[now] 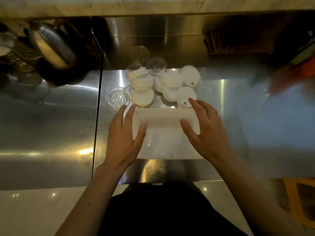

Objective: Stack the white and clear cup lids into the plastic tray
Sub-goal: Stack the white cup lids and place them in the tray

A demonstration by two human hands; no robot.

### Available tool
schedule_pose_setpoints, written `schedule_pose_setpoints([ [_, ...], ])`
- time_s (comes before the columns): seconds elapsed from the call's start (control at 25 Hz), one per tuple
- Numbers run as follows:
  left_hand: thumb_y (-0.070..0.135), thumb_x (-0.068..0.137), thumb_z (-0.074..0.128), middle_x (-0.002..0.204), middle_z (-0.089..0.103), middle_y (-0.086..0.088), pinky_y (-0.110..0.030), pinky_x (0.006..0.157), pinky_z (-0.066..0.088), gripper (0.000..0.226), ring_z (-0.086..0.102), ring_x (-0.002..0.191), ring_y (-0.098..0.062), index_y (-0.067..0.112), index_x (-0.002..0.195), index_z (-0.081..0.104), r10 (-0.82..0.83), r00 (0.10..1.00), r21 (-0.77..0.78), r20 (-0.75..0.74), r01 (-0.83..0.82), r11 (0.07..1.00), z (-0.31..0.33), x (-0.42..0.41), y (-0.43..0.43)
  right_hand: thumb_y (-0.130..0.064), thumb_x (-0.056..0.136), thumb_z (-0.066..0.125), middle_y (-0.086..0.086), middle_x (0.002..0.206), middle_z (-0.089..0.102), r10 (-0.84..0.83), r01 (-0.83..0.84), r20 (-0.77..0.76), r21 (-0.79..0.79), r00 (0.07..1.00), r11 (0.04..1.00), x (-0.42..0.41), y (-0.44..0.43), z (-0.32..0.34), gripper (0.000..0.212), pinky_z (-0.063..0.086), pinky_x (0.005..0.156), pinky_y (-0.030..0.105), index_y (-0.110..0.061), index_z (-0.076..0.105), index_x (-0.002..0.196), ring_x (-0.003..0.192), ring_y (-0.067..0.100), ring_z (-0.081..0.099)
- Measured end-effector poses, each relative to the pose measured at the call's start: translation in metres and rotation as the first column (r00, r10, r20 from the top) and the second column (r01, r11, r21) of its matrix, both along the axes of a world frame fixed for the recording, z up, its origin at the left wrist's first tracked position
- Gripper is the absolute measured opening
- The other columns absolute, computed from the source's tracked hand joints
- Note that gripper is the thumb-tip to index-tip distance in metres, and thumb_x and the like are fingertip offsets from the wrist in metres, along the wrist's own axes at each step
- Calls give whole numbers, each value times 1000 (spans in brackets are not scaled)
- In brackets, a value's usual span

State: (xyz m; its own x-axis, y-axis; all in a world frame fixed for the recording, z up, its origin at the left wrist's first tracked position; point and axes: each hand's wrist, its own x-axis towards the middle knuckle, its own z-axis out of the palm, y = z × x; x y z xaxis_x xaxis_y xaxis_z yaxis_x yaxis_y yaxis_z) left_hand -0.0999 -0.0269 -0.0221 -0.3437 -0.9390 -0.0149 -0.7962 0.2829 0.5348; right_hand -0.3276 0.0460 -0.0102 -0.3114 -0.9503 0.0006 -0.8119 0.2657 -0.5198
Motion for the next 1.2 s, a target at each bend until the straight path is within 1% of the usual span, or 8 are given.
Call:
schedule_pose_setpoints([
  [0.16, 58, 94, 30, 160, 26, -6, -40, 117, 24, 67, 26, 146, -22, 24, 152, 28, 96, 995, 45, -20, -95, 994, 0, -26, 0, -60, 92, 42, 5, 154, 37, 41, -42, 45, 17, 998, 999, -24, -15, -9, 65, 38, 110, 52, -33, 27, 149, 139, 26, 37],
  [0.28, 59, 94, 29, 160, 24, -2, -40, 116, 27, 65, 26, 145, -20, 27, 152, 26, 148, 988, 76, -41, -145, 987, 0, -34, -1, -63, 91, 41, 3, 154, 35, 72, -77, 85, 49, 994, 996, -29, -24, -15, 65, 41, 108, 53, -37, 24, 149, 138, 25, 37],
  [0.52, 54, 97, 32, 159, 26, -3, -37, 118, 25, 62, 26, 146, -18, 26, 152, 26, 173, 981, 122, -92, -162, 979, -6, -27, -25, -57, 94, 44, 3, 154, 34, 114, -122, 136, 52, 984, 991, -21, -50, -17, 63, 44, 105, 51, -34, 25, 149, 137, 24, 39],
  [0.68, 42, 101, 41, 156, 32, -5, -28, 113, 26, 57, 31, 143, -16, 20, 151, 30, 156, 974, 133, -163, -135, 982, -12, -25, -60, -54, 95, 47, 4, 153, 36, 113, -120, 128, 49, 985, 992, -13, -81, -18, 63, 45, 104, 49, -30, 28, 150, 136, 24, 41],
  [0.76, 41, 100, 42, 155, 35, -5, -24, 109, 25, 56, 33, 141, -16, 19, 150, 32, 151, 971, 126, -186, -129, 984, -15, -22, -80, -52, 95, 49, 3, 154, 35, 109, -120, 134, 71, 985, 990, -5, -99, -18, 63, 44, 105, 47, -30, 28, 150, 136, 23, 40],
  [0.92, 47, 100, 39, 154, 37, -5, -30, 110, 30, 57, 37, 140, -19, 20, 150, 34, 183, 966, 170, -184, -152, 974, -30, -22, -122, -50, 95, 50, 3, 154, 35, 93, -110, 141, 118, 986, 987, 6, -141, -23, 64, 41, 103, 41, -27, 28, 150, 136, 22, 39],
  [1.08, 50, 100, 37, 156, 35, -3, -39, 114, 33, 55, 38, 141, -20, 25, 149, 33, 274, 943, 273, -189, -218, 937, -44, -31, -159, -52, 95, 49, 4, 155, 35, 80, -111, 193, 156, 978, 982, 11, -178, -32, 65, 39, 106, 41, -27, 27, 151, 138, 23, 40],
  [1.2, 47, 101, 39, 153, 40, -5, -42, 113, 37, 52, 42, 138, -21, 24, 147, 38, 346, 910, 365, -229, -250, 897, -52, -42, -185, -51, 95, 50, 9, 151, 40, 97, -135, 213, 174, 972, 975, 12, -200, -41, 65, 43, 106, 43, -24, 29, 151, 133, 25, 47],
])
